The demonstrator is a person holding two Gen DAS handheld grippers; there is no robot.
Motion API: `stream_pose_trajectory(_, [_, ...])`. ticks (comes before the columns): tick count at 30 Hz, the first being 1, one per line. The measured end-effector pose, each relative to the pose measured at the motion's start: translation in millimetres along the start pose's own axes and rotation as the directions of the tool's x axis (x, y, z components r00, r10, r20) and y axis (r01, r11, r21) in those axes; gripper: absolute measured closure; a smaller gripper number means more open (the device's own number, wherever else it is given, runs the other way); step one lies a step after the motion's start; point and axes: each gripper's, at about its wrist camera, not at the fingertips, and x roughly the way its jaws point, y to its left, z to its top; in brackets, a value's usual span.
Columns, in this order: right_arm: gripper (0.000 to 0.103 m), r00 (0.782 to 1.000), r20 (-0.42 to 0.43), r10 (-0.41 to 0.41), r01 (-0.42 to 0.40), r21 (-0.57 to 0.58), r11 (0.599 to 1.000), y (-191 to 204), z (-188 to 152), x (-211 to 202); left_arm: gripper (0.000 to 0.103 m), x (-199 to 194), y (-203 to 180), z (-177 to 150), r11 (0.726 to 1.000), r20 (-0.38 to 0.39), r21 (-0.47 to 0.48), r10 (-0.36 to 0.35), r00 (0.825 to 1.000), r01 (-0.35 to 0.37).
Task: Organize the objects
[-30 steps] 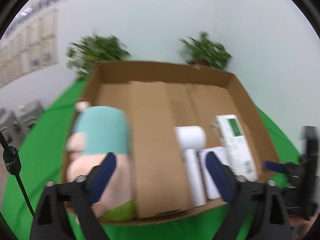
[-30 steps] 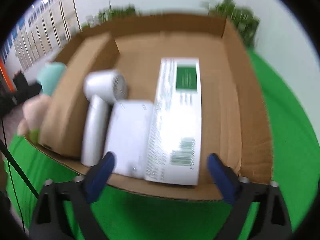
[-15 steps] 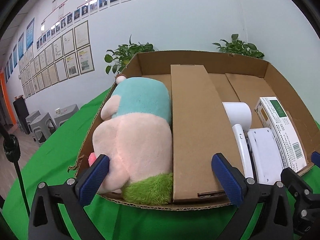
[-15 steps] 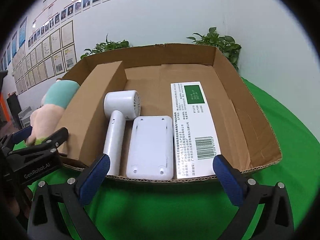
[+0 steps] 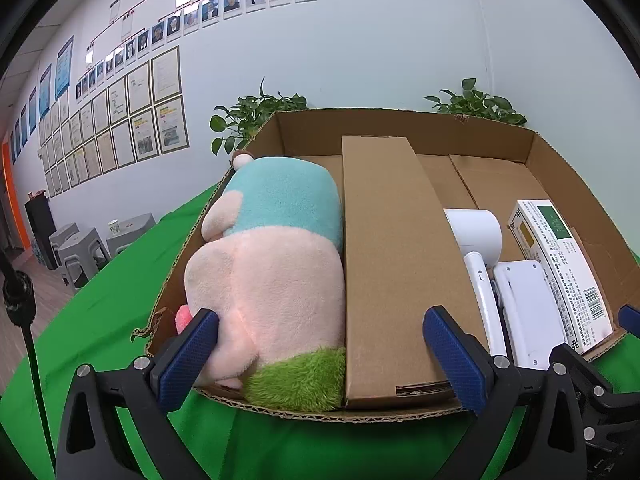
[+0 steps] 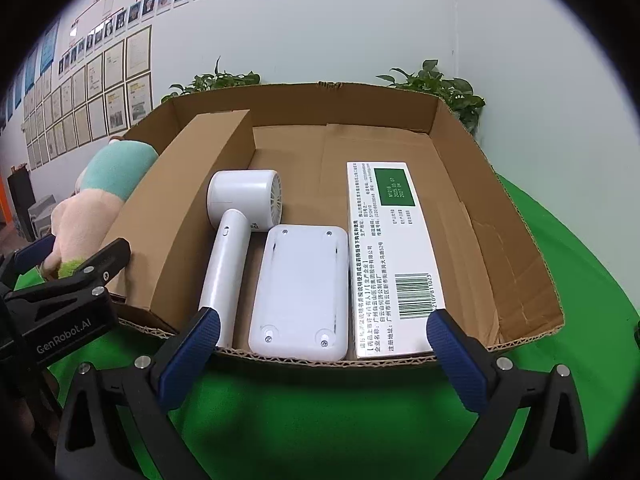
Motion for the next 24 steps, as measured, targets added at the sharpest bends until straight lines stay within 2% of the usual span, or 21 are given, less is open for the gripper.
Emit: stream_pose_trajectory(24, [0.000,1.000,-0.001,0.002,-0.002,0.002,1.000,1.4,-0.8,-1.5,0.000,1.0,-2.2,0.2,1.000,0.001,-0.001,0.001,1.000,-0.001])
